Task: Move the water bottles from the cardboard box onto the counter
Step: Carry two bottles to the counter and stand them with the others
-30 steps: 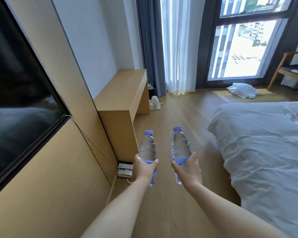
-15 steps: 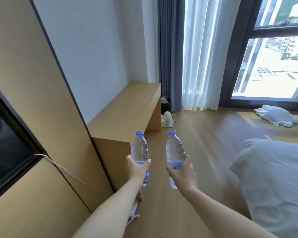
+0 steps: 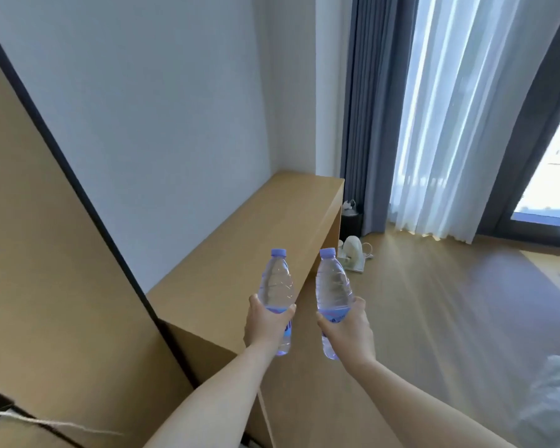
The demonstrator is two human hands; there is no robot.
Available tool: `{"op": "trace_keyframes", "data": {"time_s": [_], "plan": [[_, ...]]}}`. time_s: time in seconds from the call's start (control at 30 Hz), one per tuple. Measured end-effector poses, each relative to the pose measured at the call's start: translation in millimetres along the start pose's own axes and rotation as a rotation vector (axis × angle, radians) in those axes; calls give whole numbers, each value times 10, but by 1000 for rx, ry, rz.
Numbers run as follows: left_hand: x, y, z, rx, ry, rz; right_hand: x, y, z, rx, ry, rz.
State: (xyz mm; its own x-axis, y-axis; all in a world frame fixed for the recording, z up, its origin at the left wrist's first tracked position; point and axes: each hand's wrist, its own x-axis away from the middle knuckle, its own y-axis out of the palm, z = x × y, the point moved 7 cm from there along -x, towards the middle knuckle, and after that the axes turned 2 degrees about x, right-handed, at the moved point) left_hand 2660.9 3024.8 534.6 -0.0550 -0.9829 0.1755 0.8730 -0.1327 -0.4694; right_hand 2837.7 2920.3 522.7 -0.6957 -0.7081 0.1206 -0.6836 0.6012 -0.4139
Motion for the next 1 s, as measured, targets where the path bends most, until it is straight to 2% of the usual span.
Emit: {"op": "trace_keyframes", "data": {"time_s": [0.2, 0.43, 0.53, 0.7, 1.0], "plan": [[-786, 321, 43, 87, -120, 125, -1119, 378, -130, 32, -58, -206], [-1351, 473, 123, 329, -255, 341, -2145, 725, -467, 121, -148, -423], [-1474, 402, 61, 374, -296, 414, -2332, 977, -588, 142, -193, -522], [-1704, 210, -229, 235, -485, 518, -2515, 1593, -643, 202, -239, -677], [-2276, -255, -619, 330, -497, 707, -2679, 2699, -916, 281, -275, -822]]}}
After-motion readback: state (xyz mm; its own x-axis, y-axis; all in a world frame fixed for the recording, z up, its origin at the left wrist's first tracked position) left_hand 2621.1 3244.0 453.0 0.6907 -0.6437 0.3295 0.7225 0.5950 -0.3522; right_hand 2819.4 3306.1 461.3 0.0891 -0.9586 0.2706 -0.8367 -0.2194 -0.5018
